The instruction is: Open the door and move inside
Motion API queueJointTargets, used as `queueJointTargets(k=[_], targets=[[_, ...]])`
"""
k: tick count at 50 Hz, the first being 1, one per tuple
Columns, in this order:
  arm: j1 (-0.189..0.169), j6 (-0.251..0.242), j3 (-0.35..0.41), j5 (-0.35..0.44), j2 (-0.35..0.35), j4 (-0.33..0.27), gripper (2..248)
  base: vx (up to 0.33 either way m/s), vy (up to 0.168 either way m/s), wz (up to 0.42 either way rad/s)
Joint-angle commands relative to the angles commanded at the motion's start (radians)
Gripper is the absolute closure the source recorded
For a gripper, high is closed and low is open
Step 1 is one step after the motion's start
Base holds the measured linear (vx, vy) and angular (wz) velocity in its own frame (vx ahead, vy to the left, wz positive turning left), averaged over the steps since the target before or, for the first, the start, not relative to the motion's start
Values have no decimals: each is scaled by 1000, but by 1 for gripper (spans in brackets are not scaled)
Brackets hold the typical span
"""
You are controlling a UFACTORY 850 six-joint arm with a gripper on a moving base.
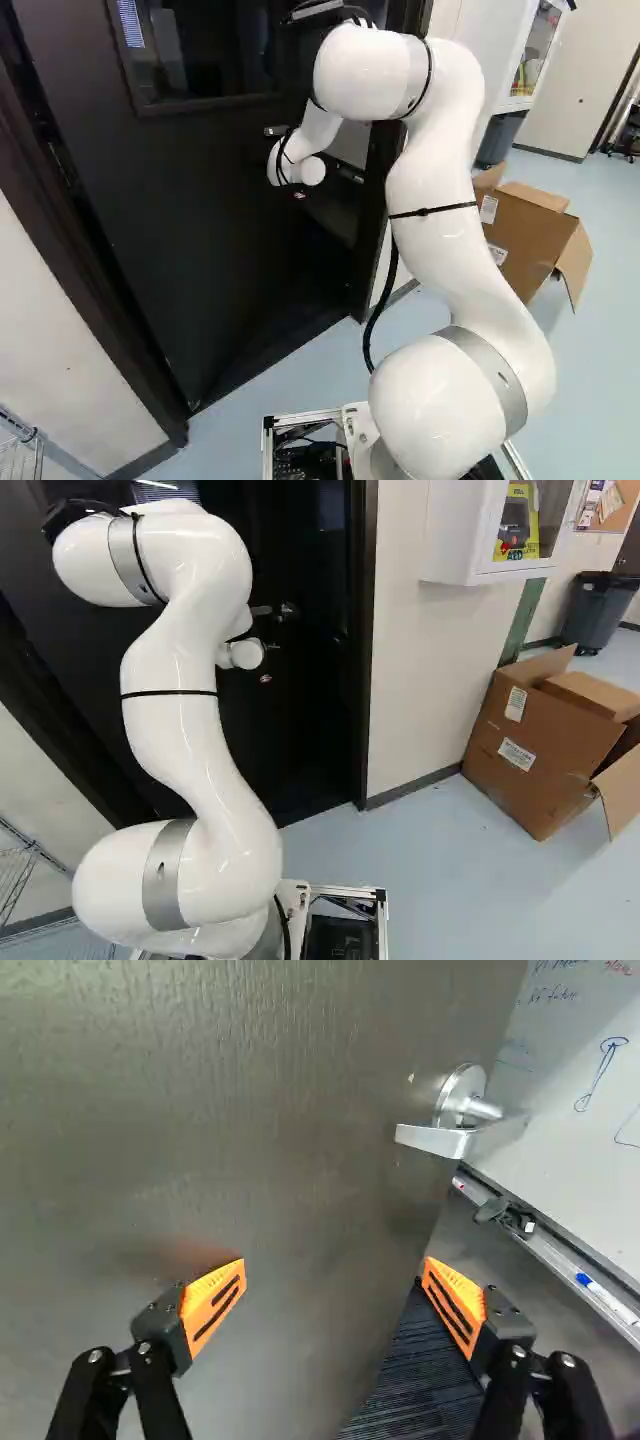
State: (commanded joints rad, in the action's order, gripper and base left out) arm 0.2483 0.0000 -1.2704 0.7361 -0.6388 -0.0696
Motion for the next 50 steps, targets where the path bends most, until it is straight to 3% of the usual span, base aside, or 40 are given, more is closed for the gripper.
queueJointTargets(k=[14,50], targets=[[7,0,-24,0,-18,0,3,0,0,0],[17,0,191,0,146,0,3,0,0,0]])
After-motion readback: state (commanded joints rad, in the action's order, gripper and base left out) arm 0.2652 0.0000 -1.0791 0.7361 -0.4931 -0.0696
